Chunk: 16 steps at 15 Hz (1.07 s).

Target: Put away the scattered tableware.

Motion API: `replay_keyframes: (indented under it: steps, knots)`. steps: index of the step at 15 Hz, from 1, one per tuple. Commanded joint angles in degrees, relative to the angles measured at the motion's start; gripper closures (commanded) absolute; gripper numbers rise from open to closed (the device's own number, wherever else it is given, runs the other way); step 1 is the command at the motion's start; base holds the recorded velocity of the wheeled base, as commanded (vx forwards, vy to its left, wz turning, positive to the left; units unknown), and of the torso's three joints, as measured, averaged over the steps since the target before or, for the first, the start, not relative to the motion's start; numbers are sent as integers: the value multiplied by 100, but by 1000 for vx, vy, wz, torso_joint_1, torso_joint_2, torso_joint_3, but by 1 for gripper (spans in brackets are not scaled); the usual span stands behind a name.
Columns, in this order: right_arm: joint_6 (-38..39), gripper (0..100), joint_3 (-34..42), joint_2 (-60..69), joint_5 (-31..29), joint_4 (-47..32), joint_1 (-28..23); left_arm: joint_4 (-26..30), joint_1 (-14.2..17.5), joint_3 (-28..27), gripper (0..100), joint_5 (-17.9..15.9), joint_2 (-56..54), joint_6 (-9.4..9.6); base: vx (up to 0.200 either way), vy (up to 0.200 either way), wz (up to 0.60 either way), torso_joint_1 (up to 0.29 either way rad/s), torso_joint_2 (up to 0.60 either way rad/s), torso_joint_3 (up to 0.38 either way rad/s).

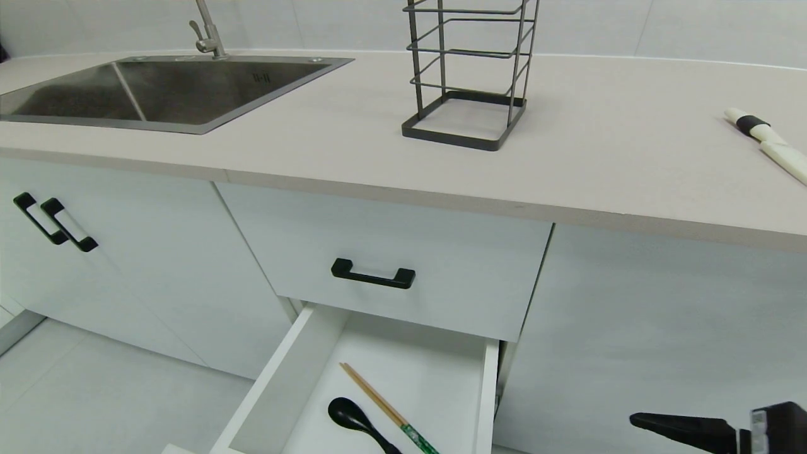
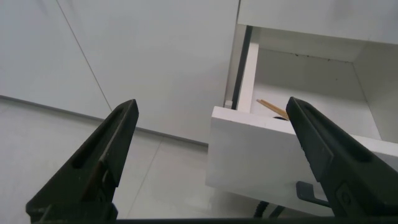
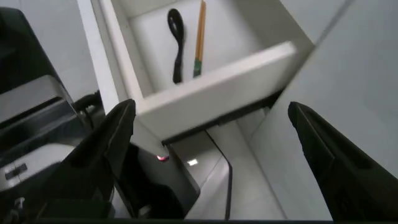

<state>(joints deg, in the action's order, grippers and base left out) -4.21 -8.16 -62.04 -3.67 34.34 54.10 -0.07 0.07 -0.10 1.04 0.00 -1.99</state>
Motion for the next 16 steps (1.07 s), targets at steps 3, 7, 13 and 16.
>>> replay_keyframes:
  steps: [3,7,13,16]
  knots:
    - [-36,0,112,2143,33,-868,-313,-10,1,1,0,2,0,-3,0,0,0,0,0,0]
    - [-80,0,156,2635,-433,-1035,-998,-1,1,1,0,2,0,-3,0,0,0,0,0,0]
    - [-239,0,297,3101,-415,-1070,-2633,-1,1,1,0,2,0,-3,0,0,0,0,0,0]
    - [-221,0,306,3374,-407,-1087,-2976,-10,1,1,0,2,0,32,0,0,0,0,0,0]
